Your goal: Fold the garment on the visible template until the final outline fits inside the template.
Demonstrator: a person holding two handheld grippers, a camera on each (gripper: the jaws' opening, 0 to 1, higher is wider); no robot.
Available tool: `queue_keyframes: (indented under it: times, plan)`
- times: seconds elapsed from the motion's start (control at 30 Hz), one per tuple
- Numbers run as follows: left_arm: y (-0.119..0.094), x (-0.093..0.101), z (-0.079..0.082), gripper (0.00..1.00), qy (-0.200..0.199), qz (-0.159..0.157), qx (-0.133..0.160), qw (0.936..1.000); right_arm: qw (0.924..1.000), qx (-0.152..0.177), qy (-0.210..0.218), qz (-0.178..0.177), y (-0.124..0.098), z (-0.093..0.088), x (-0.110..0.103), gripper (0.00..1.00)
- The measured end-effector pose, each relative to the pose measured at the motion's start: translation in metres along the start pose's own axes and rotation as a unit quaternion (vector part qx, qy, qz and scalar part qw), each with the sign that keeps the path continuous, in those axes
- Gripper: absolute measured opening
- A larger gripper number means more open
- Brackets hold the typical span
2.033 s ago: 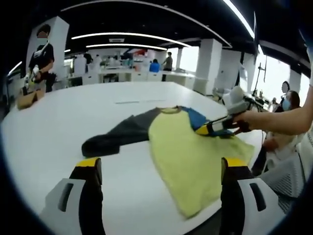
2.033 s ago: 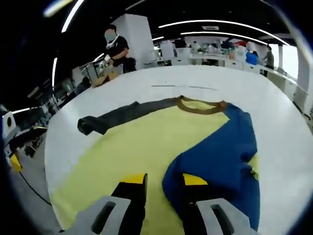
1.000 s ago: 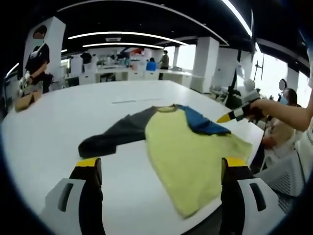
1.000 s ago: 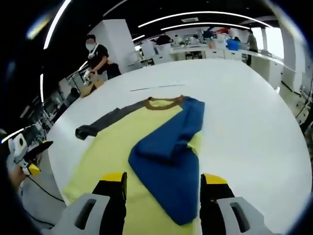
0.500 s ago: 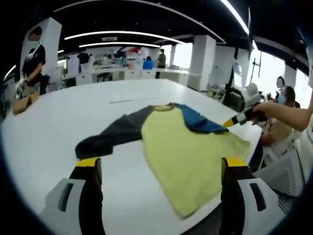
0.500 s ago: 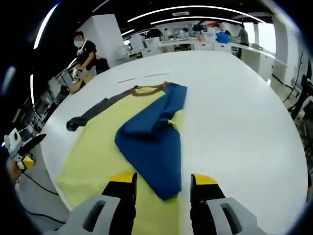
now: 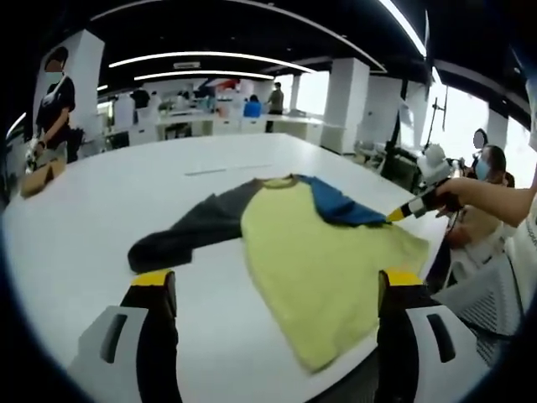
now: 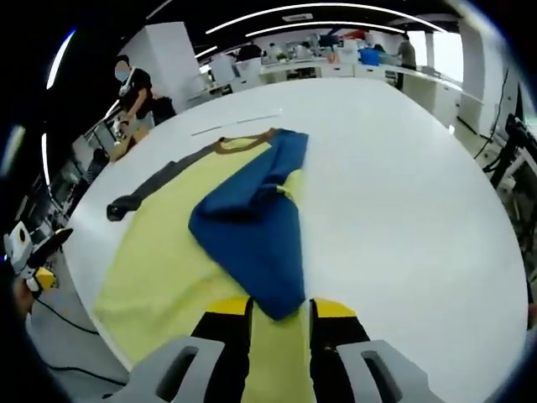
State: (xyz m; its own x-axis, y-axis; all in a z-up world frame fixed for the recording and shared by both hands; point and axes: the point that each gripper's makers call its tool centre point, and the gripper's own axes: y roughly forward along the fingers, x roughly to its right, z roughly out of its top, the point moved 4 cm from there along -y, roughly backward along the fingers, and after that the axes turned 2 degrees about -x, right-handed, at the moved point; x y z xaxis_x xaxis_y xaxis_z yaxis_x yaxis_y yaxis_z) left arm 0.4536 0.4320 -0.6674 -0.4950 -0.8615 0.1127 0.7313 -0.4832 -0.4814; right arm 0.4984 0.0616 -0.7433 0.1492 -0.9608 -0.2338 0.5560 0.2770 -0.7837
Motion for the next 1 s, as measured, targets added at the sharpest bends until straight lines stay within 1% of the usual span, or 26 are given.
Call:
queue_keyframes:
  times: [0.13,0.37,0.5,0.57,0.8,1.0]
  plan:
    - [0.000,-0.001,-0.001,0.96,-0.002,0.000,-0.002,1.0000,0.9999,0.004,0.009,-0.003,-0.001,0.001,0.001,0.14]
    - [0.000,-0.002,-0.003,0.95,0.001,0.000,-0.009,1.0000,0.9993,0.015,0.033,-0.003,-0.004,0.004,0.003,0.07]
    - [0.000,-0.001,0.000,0.95,-0.003,-0.002,0.000,1.0000,0.9991,0.022,0.036,-0.007,-0.005,0.006,0.004,0.03]
    - [-0.001,0.000,0.000,0.95,-0.002,-0.001,-0.001,1.0000,0.9992,0.020,0.034,-0.009,-0.005,0.006,0.006,0.00]
    - [-0.003,-0.001,0.000,0.95,-0.002,0.001,0.000,1.0000,0.9991,0.031,0.026,-0.006,-0.010,0.013,0.007,0.00]
    - [-0.003,0.000,-0.001,0.95,-0.002,0.000,-0.001,1.0000,0.9986,0.051,0.013,-0.010,-0.017,0.026,0.012,0.00]
